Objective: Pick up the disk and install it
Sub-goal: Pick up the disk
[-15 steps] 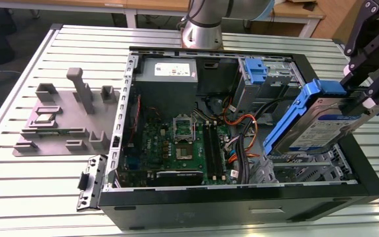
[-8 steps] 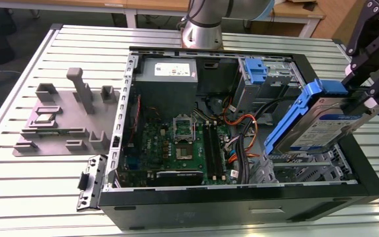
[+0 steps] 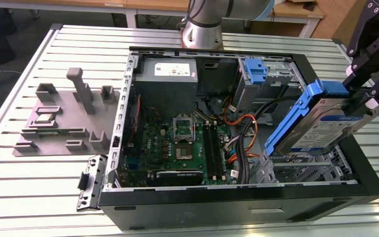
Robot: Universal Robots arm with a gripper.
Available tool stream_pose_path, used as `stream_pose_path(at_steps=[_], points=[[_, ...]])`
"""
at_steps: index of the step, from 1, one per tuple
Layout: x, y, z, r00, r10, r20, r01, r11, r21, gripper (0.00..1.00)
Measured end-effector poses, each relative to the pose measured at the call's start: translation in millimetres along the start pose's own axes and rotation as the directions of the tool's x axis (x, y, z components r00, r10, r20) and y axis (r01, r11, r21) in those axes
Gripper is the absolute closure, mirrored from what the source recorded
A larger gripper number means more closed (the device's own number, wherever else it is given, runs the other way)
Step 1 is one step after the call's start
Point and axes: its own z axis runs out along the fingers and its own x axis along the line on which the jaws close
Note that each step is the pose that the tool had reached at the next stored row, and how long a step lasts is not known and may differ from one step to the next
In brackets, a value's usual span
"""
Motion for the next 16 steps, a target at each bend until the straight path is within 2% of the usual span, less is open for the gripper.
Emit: stream_pose_path(at_steps=[5, 6, 8, 9, 16], points=[[0.1, 0.0, 0.1, 1.0000, 0.000, -0.0011, 0.000, 1.0000, 0.0000, 0.65], [0.0, 0.0, 0.0, 1.0000, 0.000, 0.0002, 0.000, 1.0000, 0.0001, 0.65], [0.0, 0.1, 0.0, 0.9999, 0.000, 0.0103, 0.000, 1.0000, 0.0001, 0.65], [0.0, 0.1, 0.0, 0.9999, 0.000, 0.0109, 0.000, 1.0000, 0.0001, 0.65], [0.1, 0.0, 0.3, 0.9999, 0.000, 0.0104, 0.000, 1.0000, 0.0000, 0.65]])
